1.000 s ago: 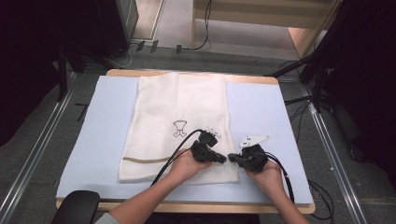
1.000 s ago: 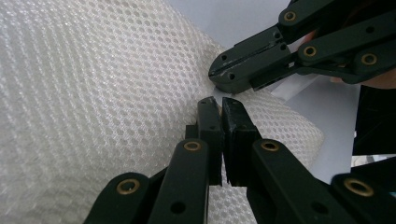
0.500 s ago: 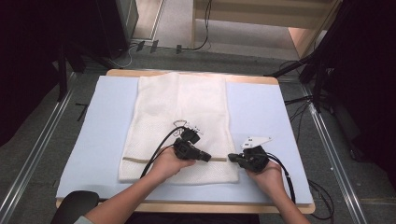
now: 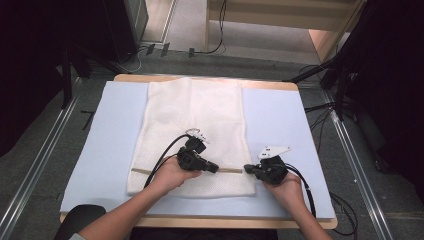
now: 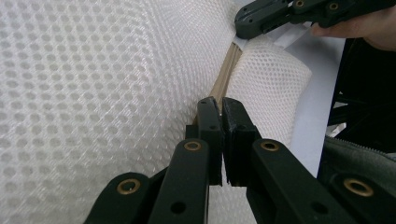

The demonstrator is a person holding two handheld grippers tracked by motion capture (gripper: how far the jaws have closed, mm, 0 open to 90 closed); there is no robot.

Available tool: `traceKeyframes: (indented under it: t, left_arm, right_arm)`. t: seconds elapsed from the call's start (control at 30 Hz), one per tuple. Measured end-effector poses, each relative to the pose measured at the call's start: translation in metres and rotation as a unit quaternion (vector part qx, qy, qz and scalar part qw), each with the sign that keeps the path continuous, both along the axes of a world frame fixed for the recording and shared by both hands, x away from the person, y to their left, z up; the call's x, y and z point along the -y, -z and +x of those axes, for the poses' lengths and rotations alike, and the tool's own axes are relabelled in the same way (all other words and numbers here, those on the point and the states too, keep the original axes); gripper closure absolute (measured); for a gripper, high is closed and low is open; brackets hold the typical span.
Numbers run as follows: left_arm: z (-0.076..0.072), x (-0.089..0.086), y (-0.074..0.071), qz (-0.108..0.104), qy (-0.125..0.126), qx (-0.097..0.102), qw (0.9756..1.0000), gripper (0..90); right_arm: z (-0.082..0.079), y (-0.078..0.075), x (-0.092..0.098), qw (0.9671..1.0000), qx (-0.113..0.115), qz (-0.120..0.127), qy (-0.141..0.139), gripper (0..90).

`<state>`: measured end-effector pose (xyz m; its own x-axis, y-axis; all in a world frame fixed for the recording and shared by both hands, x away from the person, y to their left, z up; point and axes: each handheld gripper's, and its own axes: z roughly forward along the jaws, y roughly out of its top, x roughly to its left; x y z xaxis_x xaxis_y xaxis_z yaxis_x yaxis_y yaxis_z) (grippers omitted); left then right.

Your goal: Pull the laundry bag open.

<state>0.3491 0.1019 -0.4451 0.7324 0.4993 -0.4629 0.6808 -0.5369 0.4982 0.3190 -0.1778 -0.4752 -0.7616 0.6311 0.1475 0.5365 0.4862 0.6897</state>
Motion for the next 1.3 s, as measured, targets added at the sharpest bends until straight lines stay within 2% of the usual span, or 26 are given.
traceKeyframes:
  t: [0.1,0.17,0.33,0.43,0.57,0.63,0.77,0.83,0.9,1.0,1.1,1.2,1.3]
  left_arm:
    - [0.0,0.0,0.0,0.002,0.001,-0.002,1.0,89.1]
    - [0.002,-0.005,-0.001,-0.007,0.004,-0.016,0.9998,89.1]
    - [0.002,-0.016,-0.005,-0.008,-0.001,-0.016,0.9998,89.1]
    - [0.0,-0.019,-0.008,-0.003,0.002,-0.008,1.0,89.1]
    - [-0.001,-0.027,-0.01,-0.002,0.001,-0.012,0.9999,89.1]
    - [-0.002,-0.029,-0.011,0.006,0.001,-0.005,1.0,89.1]
    - [-0.001,-0.039,-0.014,-0.004,-0.003,-0.011,0.9999,89.0]
    - [-0.002,-0.041,-0.015,0.0,0.0,-0.013,0.9999,89.0]
    - [-0.003,-0.042,-0.016,0.005,0.0,-0.005,1.0,89.0]
    - [-0.002,-0.044,-0.018,-0.002,0.001,-0.009,1.0,89.0]
    - [-0.003,-0.044,-0.019,0.008,0.001,-0.002,1.0,89.0]
    - [-0.002,-0.05,-0.019,0.005,-0.01,-0.011,0.9999,89.1]
    - [-0.003,-0.056,-0.018,0.007,-0.01,-0.014,0.9998,89.1]
  right_arm:
    - [0.0,0.0,0.0,1.0,-0.001,0.0,0.0,90.0]
    - [0.0,0.0,0.0,1.0,0.0,0.0,0.0,90.0]
    - [0.0,0.0,0.0,1.0,-0.001,0.0,0.0,90.0]
    - [0.0,0.0,-0.001,1.0,0.0,0.0,0.001,90.0]
    - [0.0,0.0,0.0,1.0,0.002,0.0,-0.001,90.0]
    - [0.0,0.0,0.0,1.0,0.001,-0.001,0.0,90.0]
    - [0.0,0.0,-0.001,1.0,0.003,-0.002,-0.001,90.0]
    - [0.0,0.0,-0.001,1.0,0.004,-0.003,-0.002,90.0]
    - [-0.001,0.0,-0.001,1.0,0.004,-0.003,-0.002,90.0]
    - [0.0,0.0,-0.001,1.0,0.004,-0.002,-0.002,90.0]
    - [-0.001,0.0,-0.002,1.0,0.004,-0.003,-0.002,90.0]
    - [-0.001,0.0,-0.001,1.0,0.004,-0.002,-0.001,90.0]
    - [-0.001,0.0,-0.001,1.0,0.004,-0.003,0.0,90.0]
